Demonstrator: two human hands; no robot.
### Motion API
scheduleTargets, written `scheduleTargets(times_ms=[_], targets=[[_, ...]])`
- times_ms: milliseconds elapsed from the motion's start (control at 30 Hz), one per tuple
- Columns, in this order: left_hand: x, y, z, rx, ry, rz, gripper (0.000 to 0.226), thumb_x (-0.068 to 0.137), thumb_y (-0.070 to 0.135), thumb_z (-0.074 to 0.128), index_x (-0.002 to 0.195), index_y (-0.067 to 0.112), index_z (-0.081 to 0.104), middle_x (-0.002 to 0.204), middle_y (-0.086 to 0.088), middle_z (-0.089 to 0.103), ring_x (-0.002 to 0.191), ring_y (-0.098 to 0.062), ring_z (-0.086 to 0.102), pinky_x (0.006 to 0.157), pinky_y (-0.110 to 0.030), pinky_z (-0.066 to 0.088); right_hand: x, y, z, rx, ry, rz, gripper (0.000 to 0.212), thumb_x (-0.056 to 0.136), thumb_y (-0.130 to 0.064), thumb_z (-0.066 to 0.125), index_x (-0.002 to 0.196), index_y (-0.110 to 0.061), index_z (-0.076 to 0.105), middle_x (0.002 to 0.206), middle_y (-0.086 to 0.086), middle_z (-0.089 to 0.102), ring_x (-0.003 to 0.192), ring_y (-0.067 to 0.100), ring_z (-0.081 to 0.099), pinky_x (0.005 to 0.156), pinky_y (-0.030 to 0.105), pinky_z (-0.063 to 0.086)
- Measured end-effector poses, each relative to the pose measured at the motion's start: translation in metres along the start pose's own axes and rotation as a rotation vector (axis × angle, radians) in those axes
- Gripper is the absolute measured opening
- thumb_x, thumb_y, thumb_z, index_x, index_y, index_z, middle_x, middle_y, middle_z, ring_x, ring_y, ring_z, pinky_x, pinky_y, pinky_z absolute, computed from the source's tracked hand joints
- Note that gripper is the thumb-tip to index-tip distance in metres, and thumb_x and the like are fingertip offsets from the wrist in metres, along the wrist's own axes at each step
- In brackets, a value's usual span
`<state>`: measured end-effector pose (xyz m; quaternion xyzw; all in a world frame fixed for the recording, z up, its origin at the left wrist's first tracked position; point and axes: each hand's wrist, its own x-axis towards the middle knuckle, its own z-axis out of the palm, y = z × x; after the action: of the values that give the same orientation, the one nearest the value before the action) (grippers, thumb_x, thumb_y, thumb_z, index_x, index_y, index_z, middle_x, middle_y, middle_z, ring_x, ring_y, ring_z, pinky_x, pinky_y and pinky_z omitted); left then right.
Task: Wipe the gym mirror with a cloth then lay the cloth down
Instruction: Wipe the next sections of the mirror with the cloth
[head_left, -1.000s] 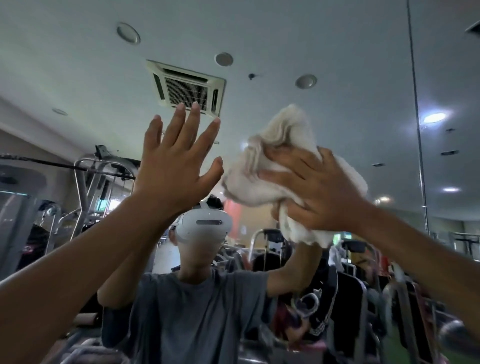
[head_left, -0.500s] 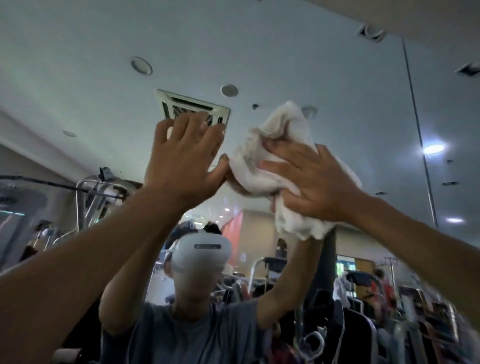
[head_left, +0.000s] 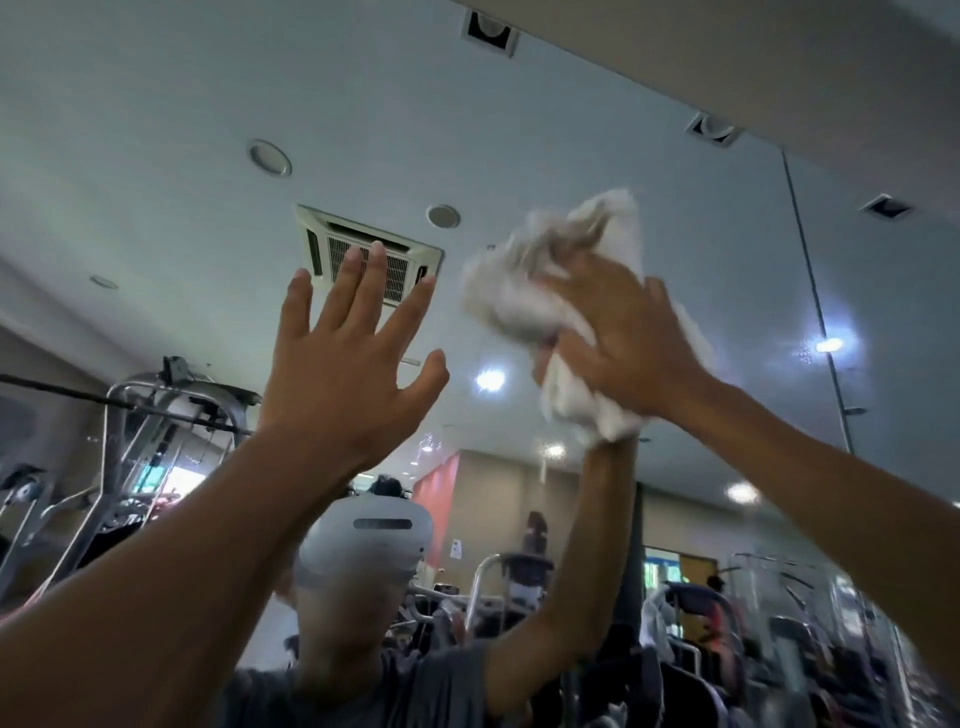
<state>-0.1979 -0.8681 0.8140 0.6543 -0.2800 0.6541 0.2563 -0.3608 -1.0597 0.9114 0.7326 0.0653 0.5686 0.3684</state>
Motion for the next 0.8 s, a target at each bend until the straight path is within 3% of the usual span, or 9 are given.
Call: scheduleTargets(times_ms=[67, 100, 233, 300, 367, 433, 633, 700, 800], targets=[[-0.001, 0.003, 0.0, 0.0, -0.014, -0.013, 0.075, 0.09, 0.062, 0.003, 0.16, 0.036, -0.003, 0.168, -0.009, -0.011, 0.155, -0.021, -0.014, 0.123, -0.051, -0.008, -0.023, 0.023, -0.012, 0.009, -0.088, -0.223, 0.067, 0.084, -0.039, 0.039, 0.151, -0.033, 0.038, 0.16, -0.003, 0.031, 0.146, 0.015, 0.028, 0.094, 0.037, 0.031], [-0.001, 0.004, 0.001, 0.003, -0.017, -0.019, 0.076, 0.089, 0.062, 0.002, 0.16, 0.035, -0.004, 0.168, -0.01, -0.011, 0.155, -0.022, -0.014, 0.123, -0.051, -0.008, -0.025, 0.038, -0.019, 0.03, -0.079, -0.176, 0.069, 0.082, -0.038, 0.042, 0.15, -0.034, 0.037, 0.158, -0.002, 0.034, 0.143, 0.018, 0.033, 0.092, 0.036, 0.033], [0.0, 0.006, -0.001, -0.01, 0.01, -0.016, 0.075, 0.091, 0.059, 0.009, 0.161, 0.03, 0.007, 0.168, -0.014, 0.0, 0.156, -0.026, -0.004, 0.123, -0.054, -0.002, 0.037, 0.067, -0.013, -0.038, 0.111, 0.587, 0.057, 0.088, -0.04, 0.04, 0.145, -0.032, 0.04, 0.143, 0.006, 0.05, 0.129, 0.033, 0.047, 0.094, 0.049, 0.04], [-0.001, 0.005, -0.001, -0.018, 0.008, -0.015, 0.075, 0.092, 0.058, 0.01, 0.161, 0.03, 0.009, 0.168, -0.014, 0.001, 0.156, -0.026, -0.002, 0.123, -0.054, -0.001, 0.077, 0.051, 0.0, -0.079, 0.193, 0.745, 0.053, 0.093, -0.038, 0.039, 0.145, -0.026, 0.041, 0.143, 0.006, 0.051, 0.132, 0.03, 0.043, 0.101, 0.051, 0.035], [-0.001, 0.006, -0.002, -0.021, -0.007, -0.009, 0.076, 0.091, 0.06, 0.008, 0.161, 0.03, 0.007, 0.168, -0.012, 0.0, 0.156, -0.024, -0.004, 0.124, -0.052, -0.002, 0.099, 0.023, 0.007, -0.074, 0.218, 0.632, 0.05, 0.095, -0.034, 0.037, 0.143, -0.024, 0.044, 0.143, 0.005, 0.051, 0.132, 0.027, 0.043, 0.101, 0.047, 0.033], [0.001, 0.005, -0.003, -0.011, 0.003, 0.0, 0.079, 0.09, 0.061, 0.009, 0.161, 0.027, 0.011, 0.168, -0.012, 0.004, 0.156, -0.024, 0.001, 0.124, -0.052, 0.0, 0.102, -0.002, 0.009, -0.025, 0.154, 0.389, 0.051, 0.094, -0.035, 0.035, 0.144, -0.028, 0.045, 0.149, 0.0, 0.046, 0.137, 0.022, 0.039, 0.103, 0.045, 0.03], [0.001, -0.025, -0.006, 0.072, 0.091, 0.191, 0.08, 0.092, 0.058, 0.031, 0.149, 0.003, 0.043, 0.156, -0.016, 0.04, 0.146, -0.028, 0.038, 0.111, -0.044, 0.021, 0.029, 0.009, -0.008, 0.071, -0.057, -0.159, 0.071, 0.081, -0.039, 0.041, 0.152, -0.038, 0.033, 0.162, -0.006, 0.027, 0.147, 0.017, 0.027, 0.1, 0.043, 0.034], [0.0, -0.041, -0.009, 0.067, 0.102, 0.274, 0.077, 0.093, 0.056, 0.033, 0.148, 0.003, 0.045, 0.155, -0.016, 0.042, 0.145, -0.027, 0.04, 0.112, -0.04, 0.021, 0.023, 0.036, -0.016, 0.055, -0.052, 0.007, 0.069, 0.08, -0.043, 0.042, 0.148, -0.041, 0.031, 0.157, -0.001, 0.035, 0.142, 0.024, 0.035, 0.098, 0.051, 0.043], [-0.006, -0.059, -0.011, 0.04, 0.116, 0.364, 0.074, 0.095, 0.052, 0.033, 0.148, 0.001, 0.044, 0.155, -0.017, 0.041, 0.145, -0.028, 0.038, 0.117, -0.038, 0.018, 0.068, 0.052, -0.01, 0.019, 0.068, 0.649, 0.059, 0.09, -0.048, 0.041, 0.147, -0.036, 0.036, 0.15, 0.004, 0.044, 0.134, 0.032, 0.042, 0.102, 0.056, 0.04]])
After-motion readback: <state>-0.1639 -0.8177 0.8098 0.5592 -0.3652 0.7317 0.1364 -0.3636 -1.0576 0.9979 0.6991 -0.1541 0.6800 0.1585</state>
